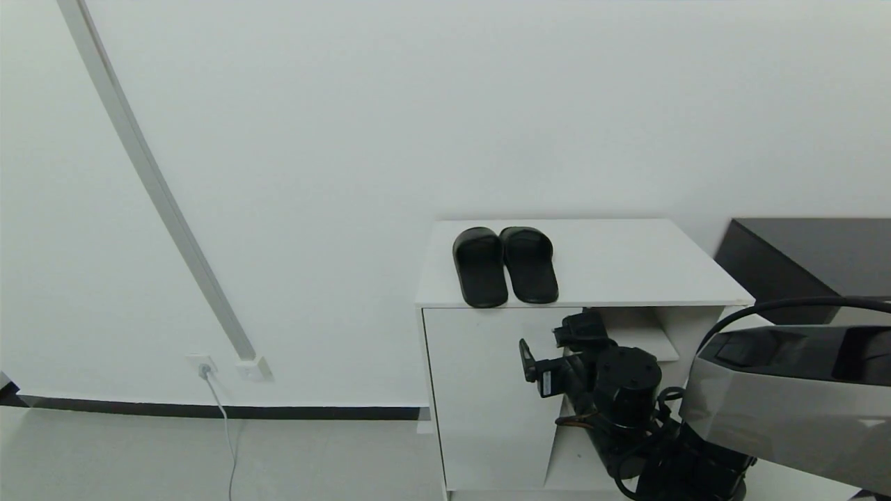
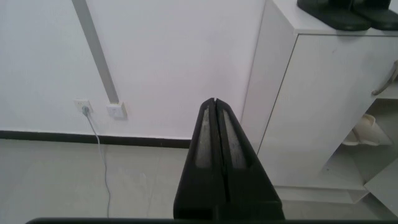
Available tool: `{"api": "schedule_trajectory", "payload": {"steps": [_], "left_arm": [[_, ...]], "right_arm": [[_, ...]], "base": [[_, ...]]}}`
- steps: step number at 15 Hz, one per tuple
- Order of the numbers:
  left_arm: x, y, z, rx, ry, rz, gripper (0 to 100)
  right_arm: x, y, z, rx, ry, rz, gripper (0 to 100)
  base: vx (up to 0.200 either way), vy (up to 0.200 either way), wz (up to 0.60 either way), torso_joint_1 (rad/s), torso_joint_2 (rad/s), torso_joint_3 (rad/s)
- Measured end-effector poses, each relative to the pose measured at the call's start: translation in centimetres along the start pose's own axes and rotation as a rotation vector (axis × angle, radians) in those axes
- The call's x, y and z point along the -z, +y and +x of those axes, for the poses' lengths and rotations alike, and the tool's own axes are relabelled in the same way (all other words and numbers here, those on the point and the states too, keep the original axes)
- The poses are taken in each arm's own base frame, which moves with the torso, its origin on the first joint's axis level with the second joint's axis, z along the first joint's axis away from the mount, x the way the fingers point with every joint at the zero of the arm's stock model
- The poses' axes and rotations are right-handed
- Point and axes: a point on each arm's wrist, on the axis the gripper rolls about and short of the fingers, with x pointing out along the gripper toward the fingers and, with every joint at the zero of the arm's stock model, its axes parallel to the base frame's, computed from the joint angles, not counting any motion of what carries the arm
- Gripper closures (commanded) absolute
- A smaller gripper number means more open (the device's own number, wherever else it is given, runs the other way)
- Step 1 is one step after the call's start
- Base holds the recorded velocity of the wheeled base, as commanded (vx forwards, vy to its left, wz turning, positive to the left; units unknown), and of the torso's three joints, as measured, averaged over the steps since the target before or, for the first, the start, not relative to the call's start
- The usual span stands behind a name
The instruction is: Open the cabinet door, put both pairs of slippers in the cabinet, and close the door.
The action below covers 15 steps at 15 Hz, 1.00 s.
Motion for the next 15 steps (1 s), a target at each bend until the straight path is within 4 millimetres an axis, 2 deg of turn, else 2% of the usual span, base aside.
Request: {"api": "schedule_trajectory", "payload": {"steps": [9,15], "left_arm": [[0.01,0.0,0.0,0.0,0.001,0.0,100],[0.01,0.0,0.0,0.0,0.001,0.001,100]], "right_arm": [[0.13,-0.03,-0.16,-0.004,0.007,-0.016,0],[-0.22,0.21,0.11,-0.053,-0.011,-0.036,0]], "base": [[0.0,0.0,0.0,0.178,-0.38,-0.198],[0.0,0.0,0.0,0.019,-0.05,-0.021]]}}
